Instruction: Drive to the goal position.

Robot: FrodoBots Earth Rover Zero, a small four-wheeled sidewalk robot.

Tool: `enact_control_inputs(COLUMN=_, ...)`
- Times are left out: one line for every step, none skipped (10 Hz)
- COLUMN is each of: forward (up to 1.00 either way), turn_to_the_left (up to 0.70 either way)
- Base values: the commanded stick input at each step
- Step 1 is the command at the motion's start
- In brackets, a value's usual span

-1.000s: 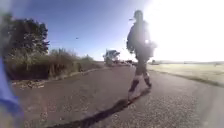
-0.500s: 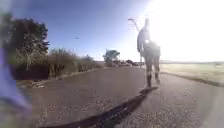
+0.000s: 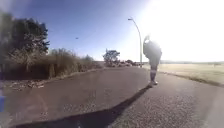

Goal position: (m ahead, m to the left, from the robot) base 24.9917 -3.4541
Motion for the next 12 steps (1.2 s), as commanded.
enact_control_inputs(forward=0.7, turn_to_the_left=0.0)
enact_control_inputs(forward=0.7, turn_to_the_left=0.0)
enact_control_inputs(forward=0.7, turn_to_the_left=0.0)
enact_control_inputs(forward=0.7, turn_to_the_left=0.0)
enact_control_inputs(forward=0.7, turn_to_the_left=0.0)
enact_control_inputs(forward=0.7, turn_to_the_left=0.0)
enact_control_inputs(forward=0.7, turn_to_the_left=0.0)
enact_control_inputs(forward=0.7, turn_to_the_left=0.0)
enact_control_inputs(forward=0.7, turn_to_the_left=0.0)
enact_control_inputs(forward=0.7, turn_to_the_left=0.0)
enact_control_inputs(forward=0.7, turn_to_the_left=0.0)
enact_control_inputs(forward=0.7, turn_to_the_left=0.0)
